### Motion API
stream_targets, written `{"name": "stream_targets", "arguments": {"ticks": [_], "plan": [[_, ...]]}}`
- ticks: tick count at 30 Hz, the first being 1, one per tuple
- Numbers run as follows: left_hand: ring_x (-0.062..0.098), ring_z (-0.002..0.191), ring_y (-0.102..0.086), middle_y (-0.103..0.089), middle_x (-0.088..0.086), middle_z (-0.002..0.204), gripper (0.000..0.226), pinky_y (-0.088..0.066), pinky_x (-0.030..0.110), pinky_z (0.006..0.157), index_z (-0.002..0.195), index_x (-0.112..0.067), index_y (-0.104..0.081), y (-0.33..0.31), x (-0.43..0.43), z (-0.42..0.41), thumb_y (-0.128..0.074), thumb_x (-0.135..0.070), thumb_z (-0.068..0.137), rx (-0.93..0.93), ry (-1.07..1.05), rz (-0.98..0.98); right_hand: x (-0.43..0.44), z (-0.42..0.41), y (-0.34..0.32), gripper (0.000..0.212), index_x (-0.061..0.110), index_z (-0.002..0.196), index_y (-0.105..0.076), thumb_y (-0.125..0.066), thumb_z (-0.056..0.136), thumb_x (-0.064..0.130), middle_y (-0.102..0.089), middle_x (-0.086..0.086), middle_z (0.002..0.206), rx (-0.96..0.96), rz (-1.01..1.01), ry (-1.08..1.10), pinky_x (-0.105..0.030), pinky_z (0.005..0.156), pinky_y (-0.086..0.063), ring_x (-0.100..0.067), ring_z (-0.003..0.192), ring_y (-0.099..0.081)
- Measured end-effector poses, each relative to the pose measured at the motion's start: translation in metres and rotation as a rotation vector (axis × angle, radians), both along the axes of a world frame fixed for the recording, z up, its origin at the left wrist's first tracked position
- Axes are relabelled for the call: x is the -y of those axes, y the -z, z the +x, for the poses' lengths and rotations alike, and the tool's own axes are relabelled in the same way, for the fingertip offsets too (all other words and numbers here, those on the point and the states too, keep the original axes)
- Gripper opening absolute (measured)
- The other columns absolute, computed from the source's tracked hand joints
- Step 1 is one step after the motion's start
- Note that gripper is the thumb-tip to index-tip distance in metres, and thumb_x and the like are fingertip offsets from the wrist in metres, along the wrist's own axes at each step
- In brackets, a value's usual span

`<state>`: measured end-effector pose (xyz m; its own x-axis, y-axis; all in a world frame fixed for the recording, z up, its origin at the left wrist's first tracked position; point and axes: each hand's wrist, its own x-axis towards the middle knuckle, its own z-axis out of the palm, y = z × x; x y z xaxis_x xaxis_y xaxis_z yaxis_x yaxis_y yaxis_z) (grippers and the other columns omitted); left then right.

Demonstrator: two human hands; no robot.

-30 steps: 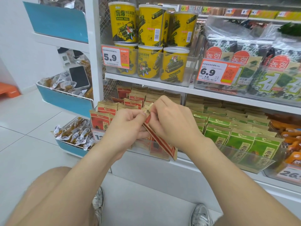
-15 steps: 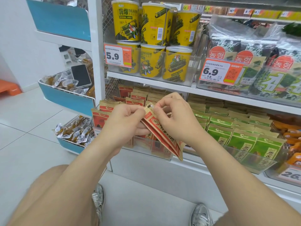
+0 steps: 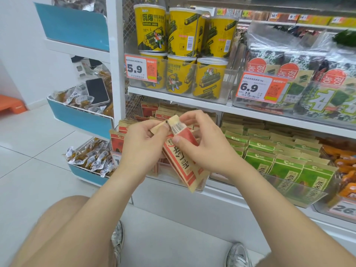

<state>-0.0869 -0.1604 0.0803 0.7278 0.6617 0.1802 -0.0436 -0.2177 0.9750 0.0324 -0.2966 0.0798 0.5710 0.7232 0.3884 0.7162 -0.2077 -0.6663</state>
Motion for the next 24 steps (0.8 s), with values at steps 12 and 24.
{"name": "stream_targets", "arguments": {"ticks": [12,24], "plan": [[0.023,0.090,-0.082,-0.083,0.003,0.099,0.031,-0.069,0.038,0.073,0.118,-0.025,-0.071,-0.001,0.004,-0.004,-0.076,-0.003,0.096,0.041,0.137,-0.123,0.002,-0.001,0.004,0.048,0.031,0.147,-0.057,-0.068,0.101,0.039,-0.068,0.026,0.115,0.217,-0.051,0.094,-0.037,0.106,-0.048,0.000,0.101,-0.064],[0.022,0.084,-0.083,-0.084,0.004,0.090,0.025,-0.069,0.041,0.075,0.115,-0.022,-0.074,-0.005,0.005,-0.007,-0.073,-0.003,0.098,0.003,0.175,-0.045,0.000,0.013,0.013,0.012,0.044,0.111,-0.048,-0.055,0.109,0.034,-0.074,0.008,0.093,0.053,-0.116,-0.002,-0.043,0.084,-0.053,-0.025,0.097,-0.066]]}}
